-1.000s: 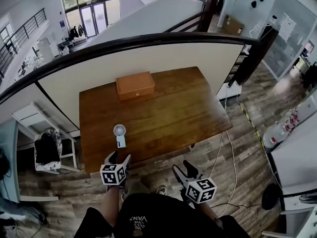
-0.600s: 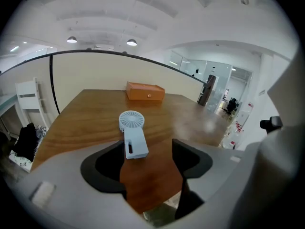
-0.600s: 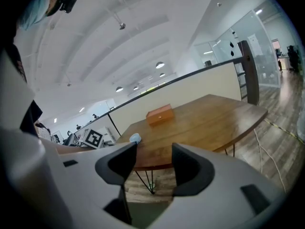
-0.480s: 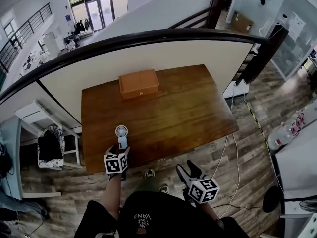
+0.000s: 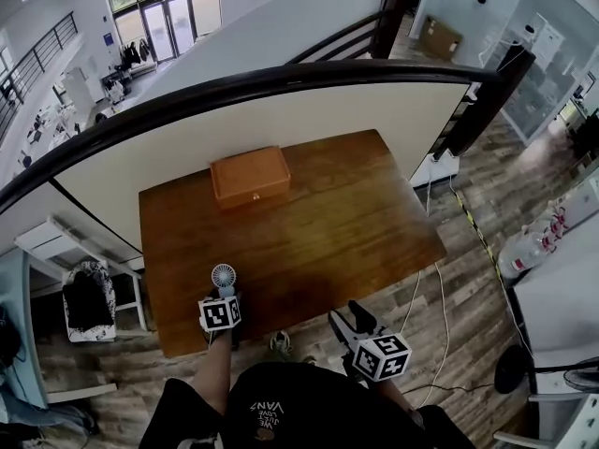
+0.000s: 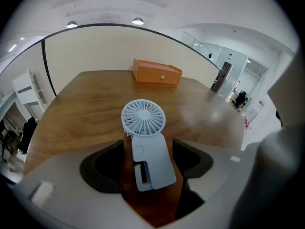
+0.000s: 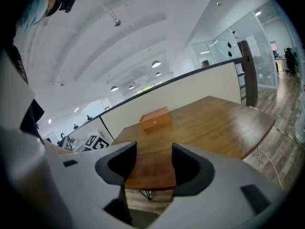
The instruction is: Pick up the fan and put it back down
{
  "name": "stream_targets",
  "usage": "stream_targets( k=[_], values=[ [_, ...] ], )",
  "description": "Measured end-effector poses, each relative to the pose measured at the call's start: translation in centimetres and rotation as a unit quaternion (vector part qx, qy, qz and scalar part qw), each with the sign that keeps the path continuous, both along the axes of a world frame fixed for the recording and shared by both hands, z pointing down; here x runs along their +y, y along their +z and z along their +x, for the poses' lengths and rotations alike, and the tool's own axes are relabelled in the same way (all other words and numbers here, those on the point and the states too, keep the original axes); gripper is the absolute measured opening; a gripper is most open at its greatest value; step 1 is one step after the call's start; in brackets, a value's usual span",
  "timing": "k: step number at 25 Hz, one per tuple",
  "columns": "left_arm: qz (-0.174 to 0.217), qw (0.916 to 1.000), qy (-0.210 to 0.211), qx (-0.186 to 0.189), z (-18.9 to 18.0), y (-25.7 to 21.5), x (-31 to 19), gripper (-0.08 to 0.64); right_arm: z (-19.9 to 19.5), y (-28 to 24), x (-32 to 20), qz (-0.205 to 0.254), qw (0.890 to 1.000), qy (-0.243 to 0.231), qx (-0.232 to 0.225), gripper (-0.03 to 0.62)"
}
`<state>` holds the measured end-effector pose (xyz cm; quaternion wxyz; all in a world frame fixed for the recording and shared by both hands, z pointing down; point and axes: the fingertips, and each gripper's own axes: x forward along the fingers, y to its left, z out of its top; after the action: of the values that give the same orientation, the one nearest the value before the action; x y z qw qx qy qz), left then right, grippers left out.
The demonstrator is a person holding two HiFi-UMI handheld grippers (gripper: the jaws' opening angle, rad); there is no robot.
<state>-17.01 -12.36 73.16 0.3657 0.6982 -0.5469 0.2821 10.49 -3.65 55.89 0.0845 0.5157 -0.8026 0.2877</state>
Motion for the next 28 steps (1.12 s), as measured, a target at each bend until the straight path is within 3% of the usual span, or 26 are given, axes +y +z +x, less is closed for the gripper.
stream_targets(
  k=[6, 9, 17, 22, 28],
  values=[
    [-0.022, 0.9994, 0.017, -0.021, -0.5, 0.7, 0.1, 0.299, -1.1, 0.8, -2.4, -0.011, 1.000, 0.006, -0.004, 0.200],
    [-0.020, 0.9991, 0.028, -0.026, -1.1, 0.8, 0.2, 0.230, -2.1, 1.3, -3.4, -0.014, 1.000, 0.002, -0.004, 0.201],
    [-0.020, 0.9987, 0.046, -0.007, -0.9, 0.4, 0.0, 0.224, -3.3, 2.8, -5.1, -0.027, 1.000, 0.000, -0.016, 0.200],
    [-0.003, 0.9980, 0.063, 0.001, 1.7, -0.3, -0.8, 0.222, -1.8, 3.2, -6.9, -0.026, 0.999, -0.009, -0.016, 0.200],
    [0.016, 0.9982, 0.057, 0.010, 6.8, -1.7, -3.8, 0.222, 1.3, 3.0, -10.5, -0.027, 0.999, -0.045, -0.013, 0.200]
  ],
)
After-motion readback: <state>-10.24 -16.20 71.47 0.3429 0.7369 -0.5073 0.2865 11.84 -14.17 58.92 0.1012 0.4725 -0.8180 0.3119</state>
